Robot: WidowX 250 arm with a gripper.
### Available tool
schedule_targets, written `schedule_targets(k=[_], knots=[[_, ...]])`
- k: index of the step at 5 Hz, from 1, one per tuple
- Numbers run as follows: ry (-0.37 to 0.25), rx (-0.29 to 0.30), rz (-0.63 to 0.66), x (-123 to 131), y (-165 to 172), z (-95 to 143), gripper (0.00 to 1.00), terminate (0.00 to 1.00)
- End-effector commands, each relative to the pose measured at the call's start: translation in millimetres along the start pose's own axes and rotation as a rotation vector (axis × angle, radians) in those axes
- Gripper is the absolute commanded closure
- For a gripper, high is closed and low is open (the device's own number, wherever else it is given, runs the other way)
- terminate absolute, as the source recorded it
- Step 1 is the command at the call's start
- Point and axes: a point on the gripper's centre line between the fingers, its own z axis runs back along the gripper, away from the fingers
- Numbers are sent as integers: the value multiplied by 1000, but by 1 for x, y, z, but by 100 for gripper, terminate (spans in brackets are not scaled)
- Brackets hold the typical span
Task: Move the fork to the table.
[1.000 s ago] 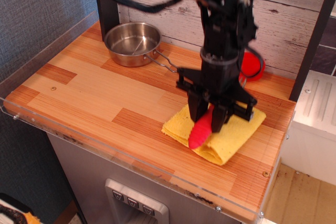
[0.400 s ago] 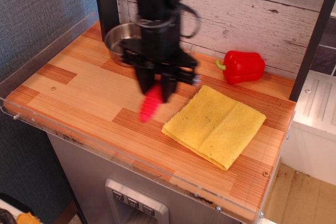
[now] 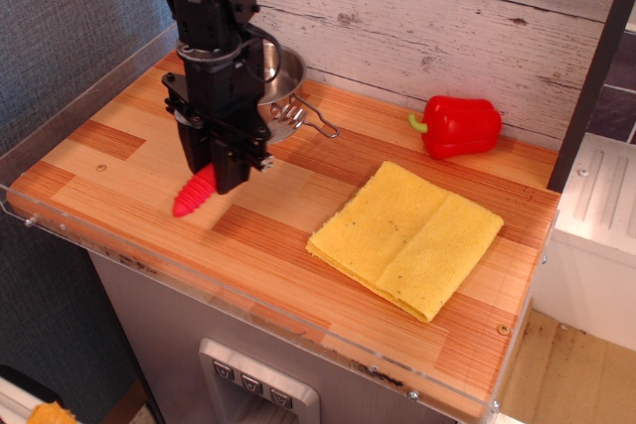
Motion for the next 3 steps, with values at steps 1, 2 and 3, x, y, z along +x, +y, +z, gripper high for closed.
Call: schedule_targets(k=[1, 2, 3], knots=[[-10, 34, 164, -8, 36, -3, 100, 0], [-5, 23, 196, -12, 33, -8, 100, 0], [12, 4, 169, -7, 29, -16, 100, 0]])
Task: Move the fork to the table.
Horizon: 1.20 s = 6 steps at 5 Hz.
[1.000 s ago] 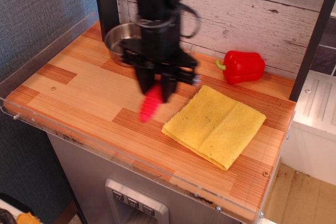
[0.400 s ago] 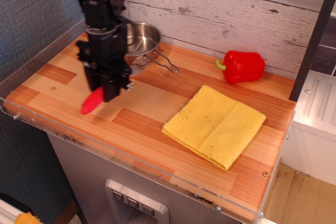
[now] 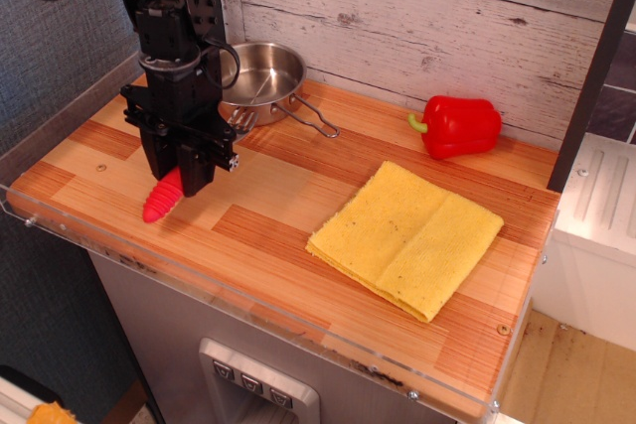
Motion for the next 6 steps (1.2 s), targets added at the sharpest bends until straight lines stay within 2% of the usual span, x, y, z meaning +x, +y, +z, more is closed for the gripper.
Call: schedule_targets(k=[1, 2, 3, 5, 6], knots=[[4, -8, -40, 8, 3, -2, 0, 0], [-1, -5, -79, 9, 0, 6, 0, 0], [-56, 3, -126, 7, -9, 41, 0, 0], [-109, -5, -142, 4, -31, 74, 0, 0], [-74, -28, -167, 6, -42, 80, 0, 0]])
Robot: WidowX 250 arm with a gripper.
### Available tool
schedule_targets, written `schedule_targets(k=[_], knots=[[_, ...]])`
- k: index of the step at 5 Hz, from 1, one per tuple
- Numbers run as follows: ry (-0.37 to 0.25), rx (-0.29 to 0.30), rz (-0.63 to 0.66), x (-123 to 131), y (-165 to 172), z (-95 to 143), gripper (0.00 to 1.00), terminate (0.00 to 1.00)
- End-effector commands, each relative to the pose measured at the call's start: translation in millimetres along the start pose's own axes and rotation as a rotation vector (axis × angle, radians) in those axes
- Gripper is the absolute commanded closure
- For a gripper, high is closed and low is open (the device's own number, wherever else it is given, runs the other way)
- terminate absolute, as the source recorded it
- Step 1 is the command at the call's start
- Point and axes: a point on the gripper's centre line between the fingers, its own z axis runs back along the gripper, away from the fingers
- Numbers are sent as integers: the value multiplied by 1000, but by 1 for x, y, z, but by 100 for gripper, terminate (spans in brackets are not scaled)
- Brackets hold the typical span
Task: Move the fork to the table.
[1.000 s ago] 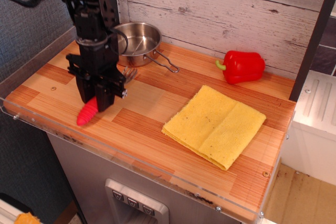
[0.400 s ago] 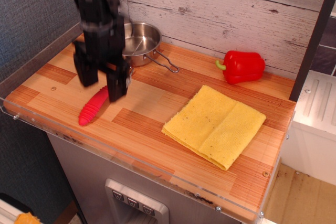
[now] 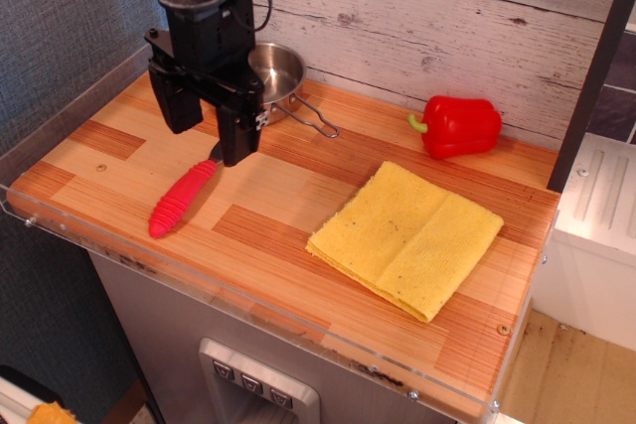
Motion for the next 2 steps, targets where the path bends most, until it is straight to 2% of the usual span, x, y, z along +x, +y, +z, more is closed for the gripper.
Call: schedule_targets(k=[1, 2], knots=[[-12, 1, -26, 6, -6, 18, 0, 0], [-12, 1, -26, 6, -6, 18, 0, 100]])
